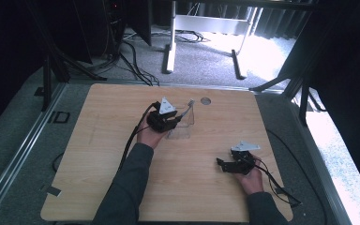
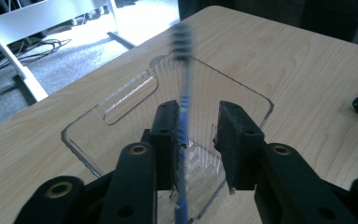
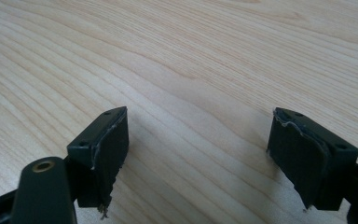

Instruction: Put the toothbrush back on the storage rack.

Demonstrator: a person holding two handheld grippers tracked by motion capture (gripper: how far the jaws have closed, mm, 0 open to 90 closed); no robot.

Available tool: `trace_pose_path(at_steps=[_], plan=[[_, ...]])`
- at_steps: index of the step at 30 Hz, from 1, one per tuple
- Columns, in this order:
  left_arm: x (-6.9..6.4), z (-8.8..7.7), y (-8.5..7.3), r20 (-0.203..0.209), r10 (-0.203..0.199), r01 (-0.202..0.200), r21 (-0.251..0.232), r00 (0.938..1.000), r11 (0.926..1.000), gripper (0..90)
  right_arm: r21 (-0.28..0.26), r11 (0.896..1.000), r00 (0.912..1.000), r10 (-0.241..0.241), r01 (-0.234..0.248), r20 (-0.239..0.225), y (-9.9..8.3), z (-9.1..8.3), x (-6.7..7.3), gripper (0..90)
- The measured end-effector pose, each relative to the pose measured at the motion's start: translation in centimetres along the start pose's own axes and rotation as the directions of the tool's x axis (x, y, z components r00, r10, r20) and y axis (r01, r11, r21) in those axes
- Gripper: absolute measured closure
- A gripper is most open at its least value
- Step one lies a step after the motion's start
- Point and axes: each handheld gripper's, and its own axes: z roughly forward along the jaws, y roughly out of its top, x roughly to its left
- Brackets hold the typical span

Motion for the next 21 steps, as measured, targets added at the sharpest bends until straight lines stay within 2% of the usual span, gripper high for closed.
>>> trace_pose_path(at_steps=[10,21], plan=[[0.2,-0.5,0.1,-0.007,-0.019,0.019,-0.018,0.9998,0.9997,60.6,0.0,1.0,1.0,0.0,0.0,0.0,0.0,0.0,0.0,20.2],[0.7,-1.2,-0.4,0.002,-0.071,0.071,-0.04,0.9975,0.9967,56.2,0.0,1.0,1.0,0.0,0.0,-0.001,0.0,0.0,0.0,20.2]])
